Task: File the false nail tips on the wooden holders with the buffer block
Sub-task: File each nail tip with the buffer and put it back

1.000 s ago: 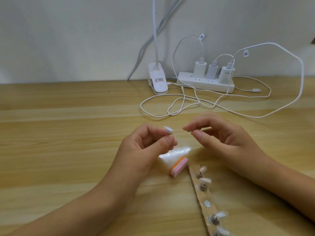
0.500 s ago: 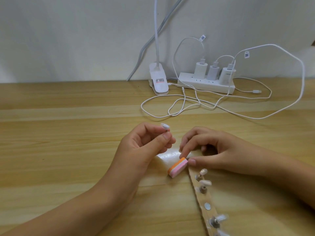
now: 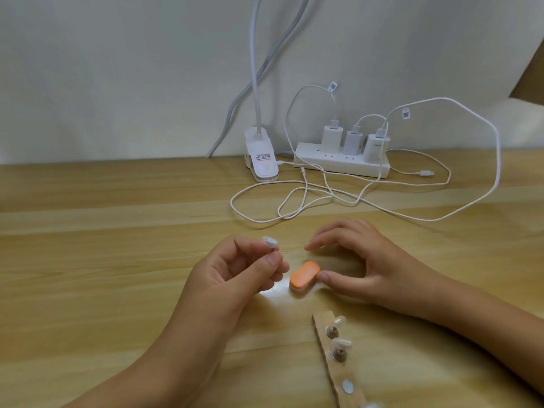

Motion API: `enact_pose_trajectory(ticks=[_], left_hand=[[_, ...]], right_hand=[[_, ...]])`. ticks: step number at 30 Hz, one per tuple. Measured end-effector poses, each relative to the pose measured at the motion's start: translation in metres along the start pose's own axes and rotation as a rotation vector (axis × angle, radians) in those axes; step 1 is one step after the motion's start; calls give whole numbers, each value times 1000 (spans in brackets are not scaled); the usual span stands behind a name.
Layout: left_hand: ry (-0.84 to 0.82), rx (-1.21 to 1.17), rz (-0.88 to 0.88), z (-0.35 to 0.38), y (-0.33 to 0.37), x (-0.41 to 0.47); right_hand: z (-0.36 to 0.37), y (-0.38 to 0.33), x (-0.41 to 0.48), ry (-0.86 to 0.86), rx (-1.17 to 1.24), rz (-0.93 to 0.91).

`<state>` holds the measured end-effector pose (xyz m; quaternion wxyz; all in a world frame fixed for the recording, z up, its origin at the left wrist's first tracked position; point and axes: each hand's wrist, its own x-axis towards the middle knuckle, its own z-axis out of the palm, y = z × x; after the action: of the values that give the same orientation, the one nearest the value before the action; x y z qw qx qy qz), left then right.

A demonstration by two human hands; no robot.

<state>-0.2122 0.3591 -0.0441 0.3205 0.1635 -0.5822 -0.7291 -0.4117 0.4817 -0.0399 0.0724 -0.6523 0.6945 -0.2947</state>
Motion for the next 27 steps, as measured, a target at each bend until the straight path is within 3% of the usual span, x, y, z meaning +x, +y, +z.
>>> enact_pose_trajectory(ticks=[12,16,19,27], left_hand=[[-66,98,-12,5,4,-2],[-50,85,-28,6,5,-2],[-55,90,-35,7,6,-2],[-76,123,-48,8,9,-4]], right_hand=[[10,-14,3,-49,-70,-89],[-2,-20,2,88,256,77],[-5,-29,3,164,478,79],[1,-41,1,215,682,81]])
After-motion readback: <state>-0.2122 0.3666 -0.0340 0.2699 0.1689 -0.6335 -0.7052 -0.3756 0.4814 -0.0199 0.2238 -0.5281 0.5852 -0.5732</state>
